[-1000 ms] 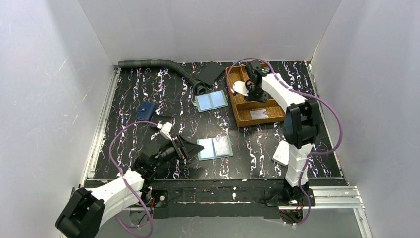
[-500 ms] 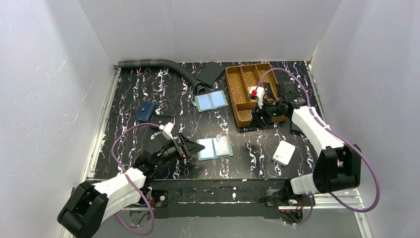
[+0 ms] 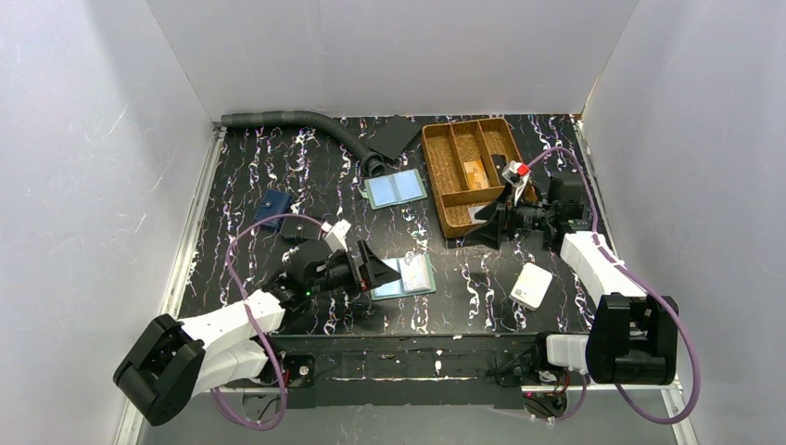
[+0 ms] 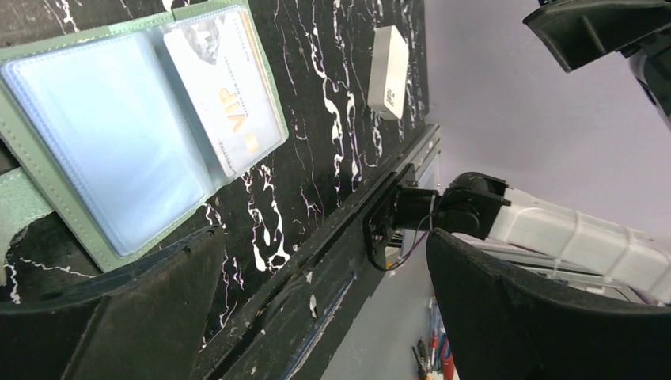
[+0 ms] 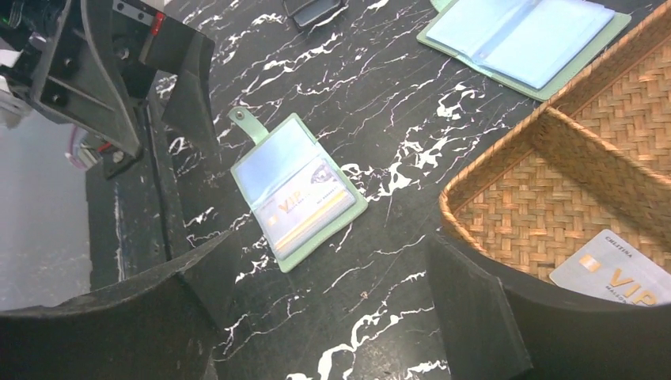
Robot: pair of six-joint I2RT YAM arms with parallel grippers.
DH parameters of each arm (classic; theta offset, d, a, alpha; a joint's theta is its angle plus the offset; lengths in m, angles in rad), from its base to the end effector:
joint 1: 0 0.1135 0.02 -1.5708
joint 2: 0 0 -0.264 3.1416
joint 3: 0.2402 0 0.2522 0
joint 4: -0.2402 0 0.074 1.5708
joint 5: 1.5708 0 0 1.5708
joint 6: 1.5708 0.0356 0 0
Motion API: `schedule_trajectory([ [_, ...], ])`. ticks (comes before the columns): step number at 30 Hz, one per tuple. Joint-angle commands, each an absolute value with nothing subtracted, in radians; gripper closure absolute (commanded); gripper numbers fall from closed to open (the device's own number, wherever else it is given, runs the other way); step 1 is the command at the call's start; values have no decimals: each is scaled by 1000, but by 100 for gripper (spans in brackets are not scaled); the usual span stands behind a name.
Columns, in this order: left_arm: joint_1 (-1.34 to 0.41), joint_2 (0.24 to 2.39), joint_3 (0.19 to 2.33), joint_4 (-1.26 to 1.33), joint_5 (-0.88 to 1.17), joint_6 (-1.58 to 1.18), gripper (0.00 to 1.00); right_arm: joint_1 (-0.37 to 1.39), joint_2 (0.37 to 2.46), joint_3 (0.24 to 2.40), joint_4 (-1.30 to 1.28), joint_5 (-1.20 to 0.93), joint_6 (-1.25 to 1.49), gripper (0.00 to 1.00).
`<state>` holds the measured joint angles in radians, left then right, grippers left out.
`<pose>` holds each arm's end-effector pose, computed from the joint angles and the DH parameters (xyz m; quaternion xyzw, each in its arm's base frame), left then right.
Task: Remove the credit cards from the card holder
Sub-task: Remove the credit card from the card holder.
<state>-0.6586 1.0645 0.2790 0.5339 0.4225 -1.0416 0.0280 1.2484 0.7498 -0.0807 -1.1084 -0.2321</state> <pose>0.1577 -0.1405 0.1871 -0.0209 0.7830 -0.5595 0.2709 0.2544 0.0390 0.2502 -0.3452 0.7092 0.4193 0.4495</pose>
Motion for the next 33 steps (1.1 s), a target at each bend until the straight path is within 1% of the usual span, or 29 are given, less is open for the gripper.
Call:
schedule_trajectory([
  [1,-722,1075,414,241,271,-923,3,23,1288,740,32,-1142,-109,8],
  [2,-736,1090,444,195,238,-912,5,24,1303,744,28,-1130,-96,9],
  [3,-777,1163,558,30,120,-909,12,33,1341,759,11,-1089,-77,14],
  [6,-833,1261,693,-139,20,-890,12,51,1364,775,-27,-1058,-80,18],
  [8,-864,1337,783,-220,-43,-889,13,62,1368,780,-41,-1043,-87,19],
  [9,-875,1375,823,-259,-60,-890,15,67,1368,781,-48,-1036,-93,19],
  [13,-906,1531,986,-393,-112,-918,29,75,1370,787,-60,-1024,-100,19],
  [16,-924,1644,1094,-480,-133,-922,35,77,1368,790,-65,-1018,-103,19],
  [20,-951,1750,1223,-574,-187,-930,35,77,1367,793,-75,-1010,-110,19],
  [23,-963,1807,1296,-643,-214,-934,33,77,1368,796,-81,-1005,-115,19],
  [29,-969,1869,1346,-670,-199,-930,29,76,1374,799,-85,-1006,-115,19],
  [33,-971,1893,1368,-677,-199,-928,27,77,1376,799,-87,-1005,-118,19],
])
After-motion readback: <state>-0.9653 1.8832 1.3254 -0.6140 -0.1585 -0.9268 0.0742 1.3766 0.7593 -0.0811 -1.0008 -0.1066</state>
